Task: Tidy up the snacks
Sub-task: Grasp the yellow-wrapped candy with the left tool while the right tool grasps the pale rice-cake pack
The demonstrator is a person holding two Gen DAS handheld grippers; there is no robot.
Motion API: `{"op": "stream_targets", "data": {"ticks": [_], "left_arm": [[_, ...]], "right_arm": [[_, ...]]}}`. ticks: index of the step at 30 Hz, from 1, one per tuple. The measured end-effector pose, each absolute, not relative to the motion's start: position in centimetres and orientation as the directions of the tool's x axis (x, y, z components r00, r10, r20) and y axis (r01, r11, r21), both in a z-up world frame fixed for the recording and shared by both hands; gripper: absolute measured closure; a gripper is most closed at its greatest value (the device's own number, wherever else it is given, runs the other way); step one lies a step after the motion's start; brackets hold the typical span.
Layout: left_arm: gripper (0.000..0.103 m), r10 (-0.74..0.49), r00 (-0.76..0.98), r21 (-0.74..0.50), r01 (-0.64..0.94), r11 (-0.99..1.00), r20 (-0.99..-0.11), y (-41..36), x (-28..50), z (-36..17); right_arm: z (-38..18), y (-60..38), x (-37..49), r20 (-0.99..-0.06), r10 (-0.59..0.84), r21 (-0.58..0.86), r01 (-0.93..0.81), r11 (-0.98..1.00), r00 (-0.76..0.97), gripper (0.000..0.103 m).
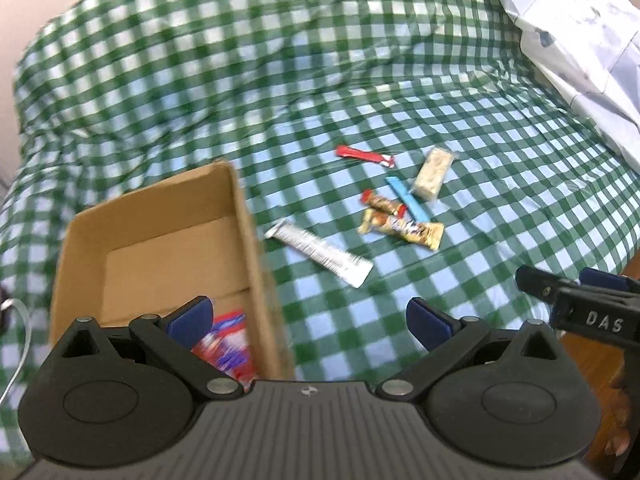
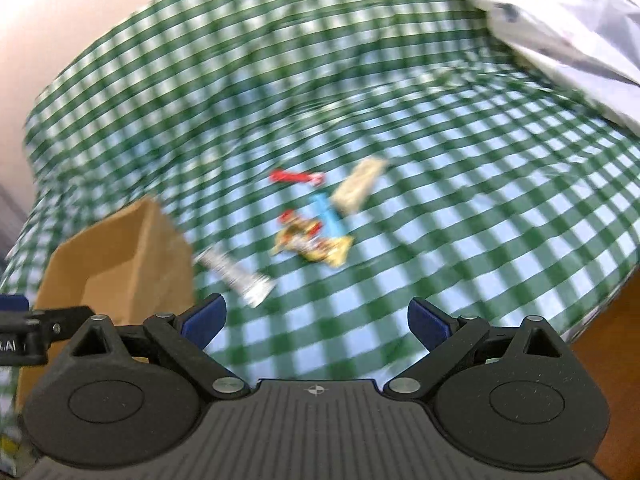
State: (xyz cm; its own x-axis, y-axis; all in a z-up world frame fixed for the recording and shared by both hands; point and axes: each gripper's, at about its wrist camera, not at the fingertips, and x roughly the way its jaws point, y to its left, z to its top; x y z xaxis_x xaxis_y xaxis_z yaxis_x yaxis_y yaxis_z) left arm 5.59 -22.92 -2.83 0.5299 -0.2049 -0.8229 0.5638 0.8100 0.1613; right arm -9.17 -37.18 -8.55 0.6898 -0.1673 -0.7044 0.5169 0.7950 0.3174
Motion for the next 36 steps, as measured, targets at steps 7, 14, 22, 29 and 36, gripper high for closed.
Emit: {"op": "stream_targets", "data": {"ticks": [7,14,22,29,36], "left_arm": [[0.000,-0.145,0.454,0.128,0.518,0.846,-0.879,-29.6,12.3,-8.6],[0.000,-0.114,0.299,0.019,0.410,0.912,-0.947,-32.8,18.5,-15.9],[0.000,-0.127,0.284,-0.018,0.358,0.934,-0.950,-37.9,21.9,-19.7],[0.083,-0.067,0.180,-0.005,0.324,0.946,-0.981,-40.0,22.9,-23.5],[0.091,-0.183,0.164,-0.105,0.398,0.911,-0.969,-36.8,21.4,-20.0]], "right_arm": [[-10.9,-44.4,-4.8,-0.708,-0.222,0.308,0.576,0.757,0.670,0.006],[-15.0,-49.8,2.4,-0.735,-0.209,0.313,0.596,0.739,0.645,0.006],[-19.3,-55.2,12.0,-0.772,-0.179,0.301,0.598,0.743,0.610,0.006],[-24.1,-55.8,17.9,-0.850,-0.123,0.219,0.557,0.801,0.512,0.004],[-22.6,-53.3,13.7,-0.793,-0.217,0.108,0.483,0.869,0.569,0.065]]}}
